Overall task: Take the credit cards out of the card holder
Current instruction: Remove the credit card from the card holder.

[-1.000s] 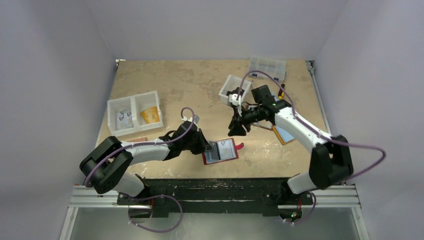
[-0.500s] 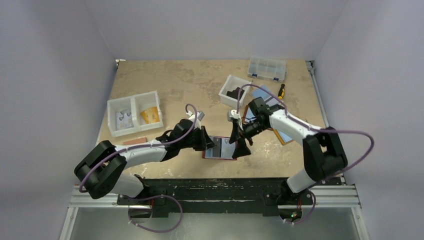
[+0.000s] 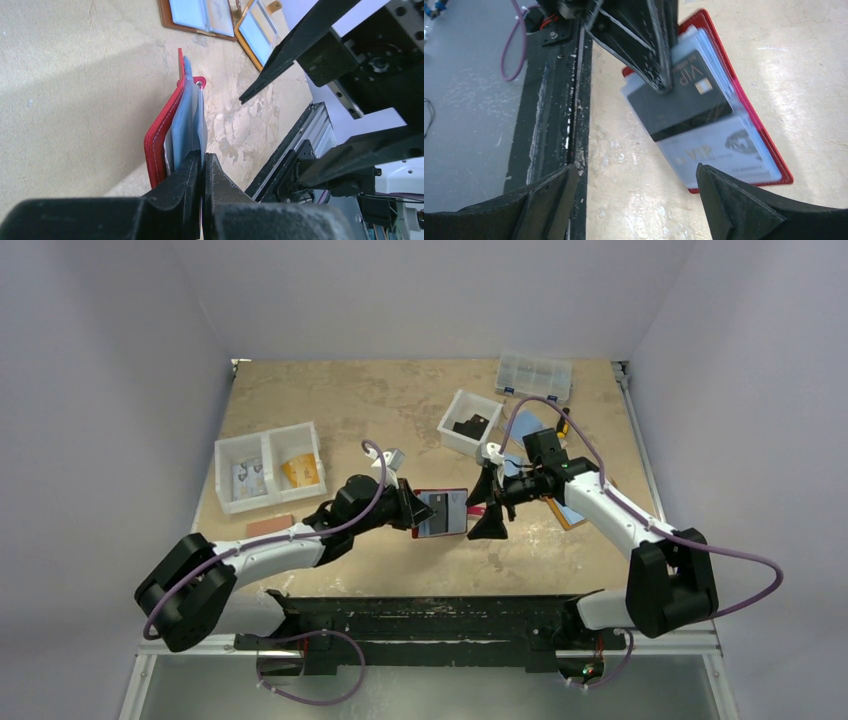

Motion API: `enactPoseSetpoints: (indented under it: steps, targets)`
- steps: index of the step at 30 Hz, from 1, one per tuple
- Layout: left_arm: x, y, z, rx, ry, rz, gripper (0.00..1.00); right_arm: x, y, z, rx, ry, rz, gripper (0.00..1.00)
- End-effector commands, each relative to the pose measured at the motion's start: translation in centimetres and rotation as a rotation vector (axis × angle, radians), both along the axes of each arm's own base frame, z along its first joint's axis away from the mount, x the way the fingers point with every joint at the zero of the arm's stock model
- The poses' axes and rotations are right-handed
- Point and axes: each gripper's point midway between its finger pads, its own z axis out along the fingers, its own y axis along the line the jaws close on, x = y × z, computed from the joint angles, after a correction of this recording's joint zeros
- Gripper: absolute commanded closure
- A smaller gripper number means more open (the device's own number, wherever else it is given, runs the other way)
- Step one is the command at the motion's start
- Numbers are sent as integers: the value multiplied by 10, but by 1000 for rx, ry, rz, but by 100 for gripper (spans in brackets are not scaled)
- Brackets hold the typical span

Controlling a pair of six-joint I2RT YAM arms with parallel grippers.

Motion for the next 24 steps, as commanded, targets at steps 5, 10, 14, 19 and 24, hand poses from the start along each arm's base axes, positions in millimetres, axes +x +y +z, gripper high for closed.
enactPoseSetpoints:
  steps: [5, 10, 14, 19, 24]
  targets:
    - [15, -22, 31, -92, -89, -40, 100, -6, 7, 17, 93, 56, 34, 1]
    - [14, -22, 29, -85, -92, -45, 100, -6, 8, 15, 100, 90, 47, 1]
    - [15, -23, 27, -79, -93, -50, 100, -6, 8, 14, 102, 102, 56, 1]
    - [19, -26, 26, -66, -104, -55, 100, -7, 8, 15, 115, 112, 62, 1]
    - [21, -30, 26, -67, -109, -64, 100, -5, 6, 17, 135, 132, 58, 1]
